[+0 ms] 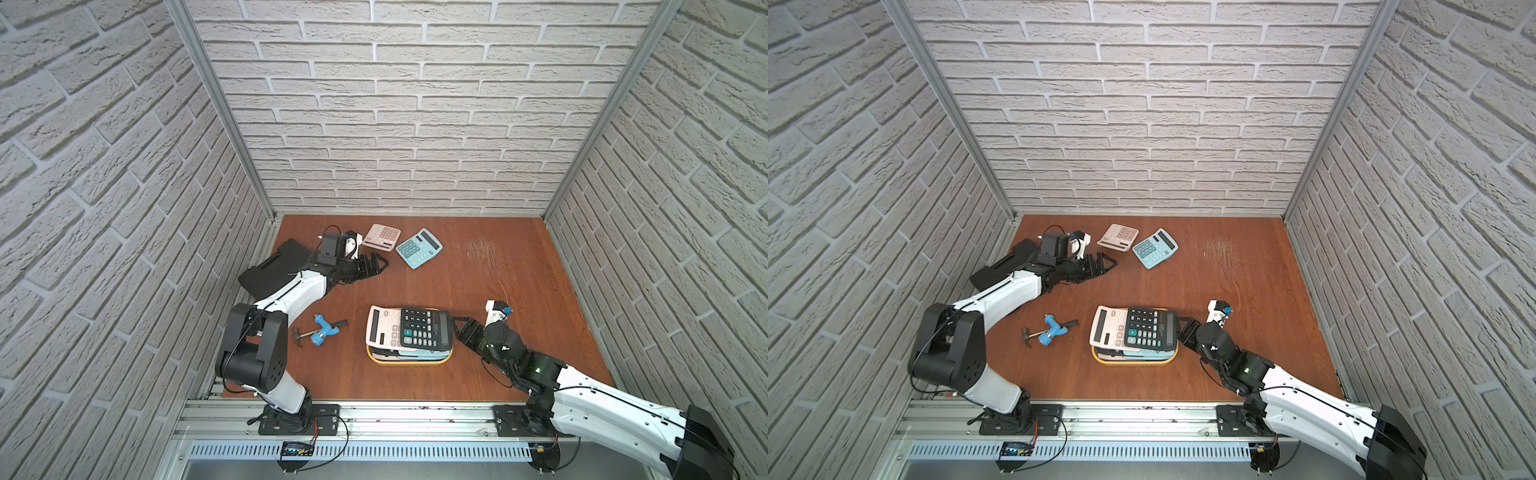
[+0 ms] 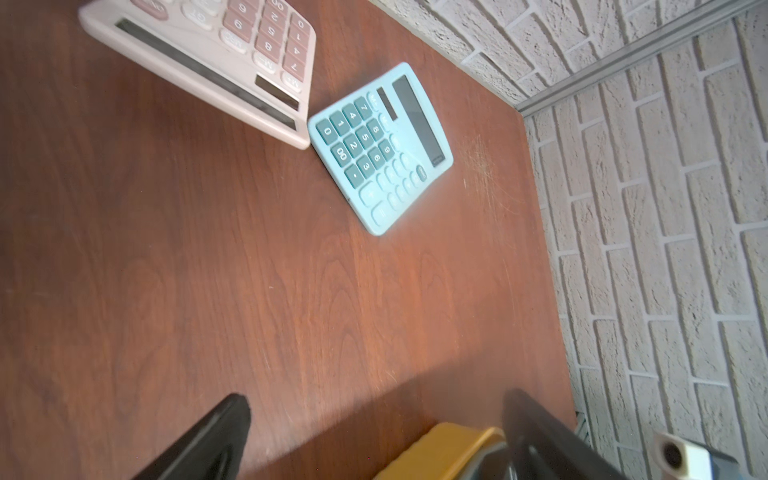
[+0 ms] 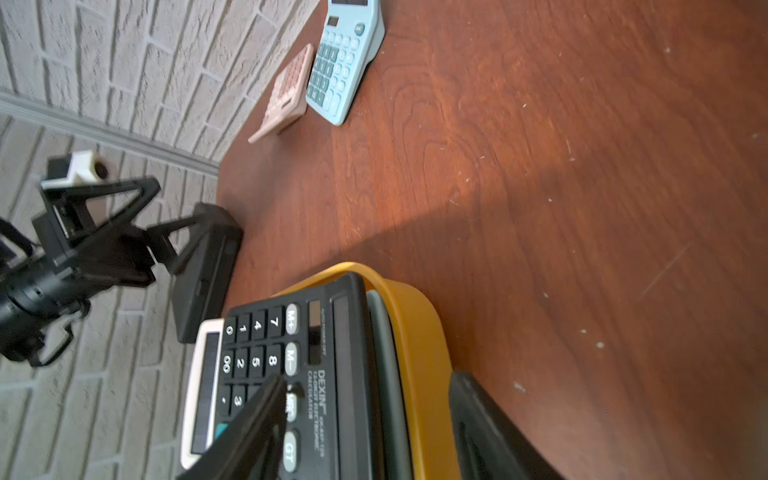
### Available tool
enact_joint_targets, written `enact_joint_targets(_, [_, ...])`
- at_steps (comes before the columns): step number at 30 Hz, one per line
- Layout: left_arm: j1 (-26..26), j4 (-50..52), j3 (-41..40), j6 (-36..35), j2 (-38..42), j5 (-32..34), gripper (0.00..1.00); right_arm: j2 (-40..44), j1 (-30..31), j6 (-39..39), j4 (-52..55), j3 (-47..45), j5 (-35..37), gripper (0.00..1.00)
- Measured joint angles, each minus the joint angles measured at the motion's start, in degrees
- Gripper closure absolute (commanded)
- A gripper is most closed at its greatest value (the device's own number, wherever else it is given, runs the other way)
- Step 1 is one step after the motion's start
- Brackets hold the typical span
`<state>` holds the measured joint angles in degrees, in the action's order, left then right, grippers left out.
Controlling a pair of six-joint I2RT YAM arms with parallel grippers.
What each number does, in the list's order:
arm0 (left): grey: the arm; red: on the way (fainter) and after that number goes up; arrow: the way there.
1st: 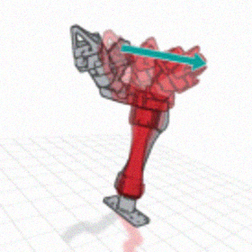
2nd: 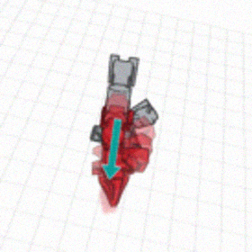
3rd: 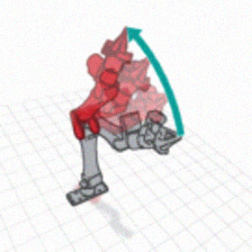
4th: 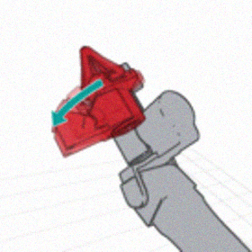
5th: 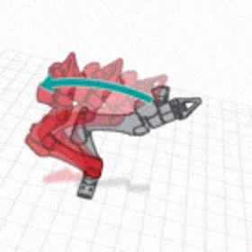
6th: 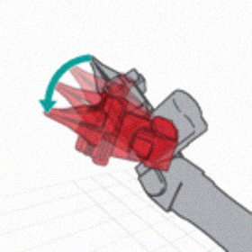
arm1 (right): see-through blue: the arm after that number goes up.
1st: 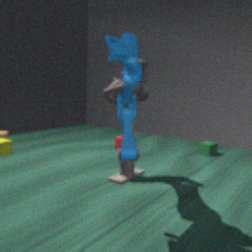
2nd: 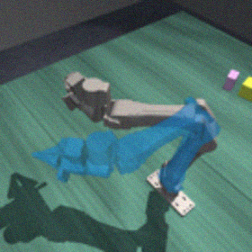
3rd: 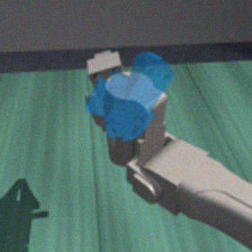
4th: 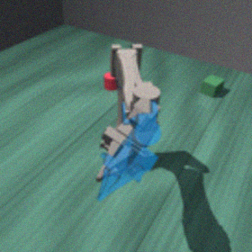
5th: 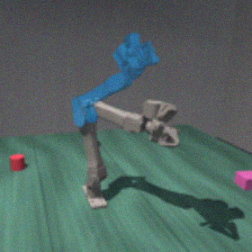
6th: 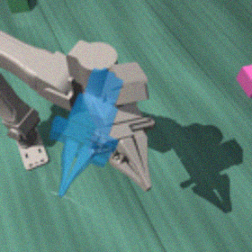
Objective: Put the calculator in the storage box
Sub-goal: Place the calculator in the storage box, then pick up the calculator from the center of the board.
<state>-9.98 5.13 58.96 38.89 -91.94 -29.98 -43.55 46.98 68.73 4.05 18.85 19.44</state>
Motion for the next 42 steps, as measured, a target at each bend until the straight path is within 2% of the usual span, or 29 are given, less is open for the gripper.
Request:
enact_joint_targets(5, [0.0, 0.02, 4.63, 3.28, -5.11, 2.45, 0.02, 0.81, 0.0, -5.29, 5.38, 3.8, 2.71, 0.01])
enact_joint_targets(15, [0.02, -7.41, 8.61, 17.62, -17.11, 6.56, 0.04, -1.05, -0.39, -16.96, 12.87, 10.73, 7.56, 0.0])
enact_joint_targets(21, [0.33, -14.69, 11.41, 28.3, -24.46, 7.91, 0.26, -1.03, -1.16, -19.78, 15.28, 10.73, 8.37, 0.0])
enact_joint_targets(26, [0.72, -22.73, 12.39, 36.94, -29.49, 7.91, 0.34, 0.57, -2.03, -20.65, 16.06, 10.71, 8.46, 0.0])
enact_joint_targets(31, [0.72, -26.6, 14.19, 42.07, -32.3, 8.48, 0.43, 2.62, -2.64, -20.74, 16.13, 10.05, 8.37, 0.0])
enact_joint_targets(38, [0.7, -28.41, 15.41, 46.03, -34.27, 8.7, 0.84, 3.72, -3.1, -20.57, 16.7, 8.63, 7.52, 0.0])
enact_joint_targets(42, [0.66, -29.79, 15.63, 46.42, -34.21, 8.94, 0.96, 4.92, -3.39, -20.48, 16.76, 8.41, 7.17, 0.0])
